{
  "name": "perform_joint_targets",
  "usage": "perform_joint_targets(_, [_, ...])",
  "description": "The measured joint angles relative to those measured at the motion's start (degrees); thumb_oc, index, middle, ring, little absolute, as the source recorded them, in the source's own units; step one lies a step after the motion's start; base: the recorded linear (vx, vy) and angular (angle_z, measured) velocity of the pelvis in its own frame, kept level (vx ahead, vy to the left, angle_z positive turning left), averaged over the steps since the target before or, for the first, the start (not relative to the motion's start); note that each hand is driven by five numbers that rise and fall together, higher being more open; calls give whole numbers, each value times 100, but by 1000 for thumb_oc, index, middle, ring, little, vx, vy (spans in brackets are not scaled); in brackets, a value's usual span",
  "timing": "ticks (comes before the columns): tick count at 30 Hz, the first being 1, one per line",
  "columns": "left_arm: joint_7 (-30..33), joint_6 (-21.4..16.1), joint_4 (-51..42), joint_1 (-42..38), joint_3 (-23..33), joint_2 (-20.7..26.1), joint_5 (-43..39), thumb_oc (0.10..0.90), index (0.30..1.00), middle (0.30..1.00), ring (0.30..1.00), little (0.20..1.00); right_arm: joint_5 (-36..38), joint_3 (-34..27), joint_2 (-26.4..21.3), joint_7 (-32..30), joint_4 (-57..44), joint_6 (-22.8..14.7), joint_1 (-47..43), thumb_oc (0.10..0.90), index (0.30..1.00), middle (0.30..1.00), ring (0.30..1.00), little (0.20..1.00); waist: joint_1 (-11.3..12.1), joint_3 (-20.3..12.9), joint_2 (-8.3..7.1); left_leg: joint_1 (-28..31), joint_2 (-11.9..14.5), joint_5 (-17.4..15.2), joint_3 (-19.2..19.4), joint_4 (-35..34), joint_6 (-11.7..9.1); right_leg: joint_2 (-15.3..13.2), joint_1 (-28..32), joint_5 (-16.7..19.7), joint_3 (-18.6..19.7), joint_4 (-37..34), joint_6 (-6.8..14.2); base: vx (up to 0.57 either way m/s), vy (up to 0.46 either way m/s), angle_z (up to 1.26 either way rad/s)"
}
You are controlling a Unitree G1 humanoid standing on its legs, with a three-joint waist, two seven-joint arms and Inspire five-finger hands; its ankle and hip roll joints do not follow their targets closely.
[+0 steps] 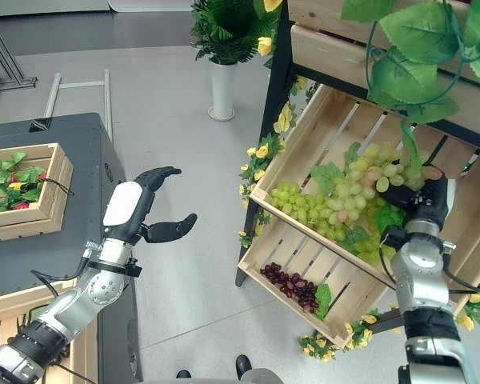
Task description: Pick up the fruits from the basket on one side to the basket on the other side
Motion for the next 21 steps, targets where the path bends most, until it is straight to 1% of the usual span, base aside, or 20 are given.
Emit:
perform_joint_targets(3, [-10,64,-3,-71,-13,16,-48,800,900,900,900,900,-110,105,-143,-64,217,402,-172,800,900,900,900,900,38,0,0,-7,1,1,-50,5,-2,-1,5,8,-108,0,-13,-29,-10,5])
perform_joint_targets(7, [-12,118,-2,-132,-33,70,-93,800,900,900,900,900,-674,195,-186,-87,240,638,-338,800,900,900,900,900,34,0,0,-9,-5,0,-95,5,-1,2,3,8,-111,4,-14,-6,0,1])
perform_joint_targets(10, [-37,117,-2,-169,-34,71,-99,800,900,900,900,900,-901,356,-298,-86,221,671,-375,800,900,900,900,900,33,1,2,-14,-6,0,-95,-2,-2,0,-2,8,-111,-1,-14,0,0,0])
perform_joint_targets(11, [-58,117,-3,-184,-34,73,-100,800,900,900,900,900,-941,371,-328,-77,93,771,-376,800,900,900,900,900,29,3,6,-18,-5,0,-92,-2,-2,0,-9,7,-109,-2,-15,0,0,0])
perform_joint_targets(13, [-100,110,-3,-203,-34,72,-100,800,900,900,900,900,-1102,412,-331,-56,5,797,-378,800,900,900,900,900,21,6,11,-26,-4,-4,-94,-2,-8,2,-20,4,-109,-2,-19,0,0,0])
perform_joint_targets(16, [-123,106,-2,-203,-34,73,-99,800,900,900,900,900,-1158,468,-339,55,-422,925,-377,800,900,900,900,900,-62,9,69,-65,-5,-2,-91,-2,-3,2,-61,4,-105,4,-19,0,0,0])
perform_joint_targets(18, [-131,97,-3,-203,-34,65,-97,800,900,900,900,900,-1258,575,-352,212,-713,939,-373,800,900,900,900,900,-126,9,114,-76,-1,0,-85,9,-1,10,-80,5,-95,17,-20,5,-2,-4])
perform_joint_targets(21, [-165,72,-2,-204,-34,14,-92,800,900,900,900,900,-1337,612,-351,442,-1142,959,-329,800,900,900,900,900,-132,10,187,-72,4,-1,-97,33,-3,20,-98,14,-88,20,-30,8,-3,-8])
